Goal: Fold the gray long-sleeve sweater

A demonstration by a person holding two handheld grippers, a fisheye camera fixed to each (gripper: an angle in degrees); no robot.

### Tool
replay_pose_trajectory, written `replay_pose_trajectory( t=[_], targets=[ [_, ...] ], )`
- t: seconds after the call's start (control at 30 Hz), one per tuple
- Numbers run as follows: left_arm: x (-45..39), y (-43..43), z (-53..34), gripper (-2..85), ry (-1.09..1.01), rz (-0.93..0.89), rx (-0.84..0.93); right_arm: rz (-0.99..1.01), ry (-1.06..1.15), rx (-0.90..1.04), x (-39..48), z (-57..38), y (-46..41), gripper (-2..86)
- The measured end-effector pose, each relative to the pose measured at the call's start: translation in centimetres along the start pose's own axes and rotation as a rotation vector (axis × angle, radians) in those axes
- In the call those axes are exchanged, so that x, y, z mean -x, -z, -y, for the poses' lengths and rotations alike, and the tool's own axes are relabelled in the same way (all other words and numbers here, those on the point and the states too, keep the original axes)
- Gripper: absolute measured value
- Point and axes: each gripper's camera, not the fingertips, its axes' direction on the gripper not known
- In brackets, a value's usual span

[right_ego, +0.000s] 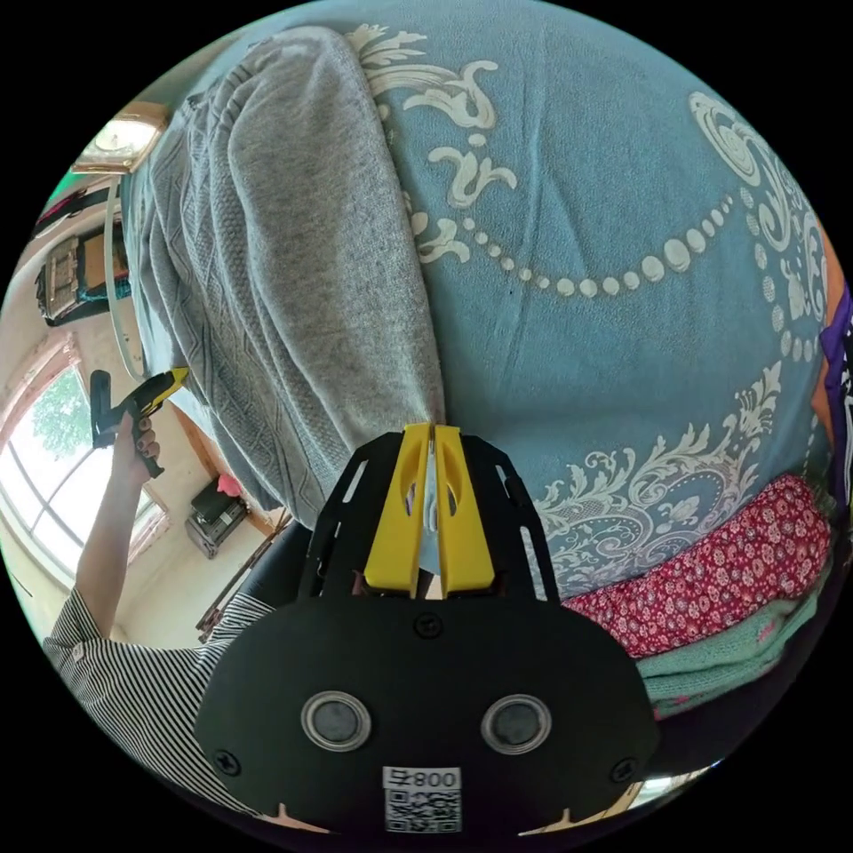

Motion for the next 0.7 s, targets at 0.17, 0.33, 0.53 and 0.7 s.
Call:
replay_pose_trajectory(
  t=[0.17, 0.33, 0.53, 0.7],
  targets=[
    [1.9, 8.2, -3.5, 3.3, 0.028, 0.144, -0.157, -0.161, 0.09, -0.083, 3.0, -0.5, 5.9, 0.4],
    [4.3, 18.6, -6.4, 3.9, 0.146, 0.274, -0.422, -0.399, 0.057, -0.285, 4.1, -0.4, 17.2, 0.3],
    [4.0, 19.7, -8.1, 6.2, 0.155, 0.233, -0.578, -0.522, -0.089, -0.421, 4.9, 2.3, 23.2, 0.2],
    [3.2, 8.5, -8.7, 7.2, 0.054, 0.134, -0.348, -0.42, -0.051, -0.406, 5.7, 3.7, 18.6, 0.3]
  ],
)
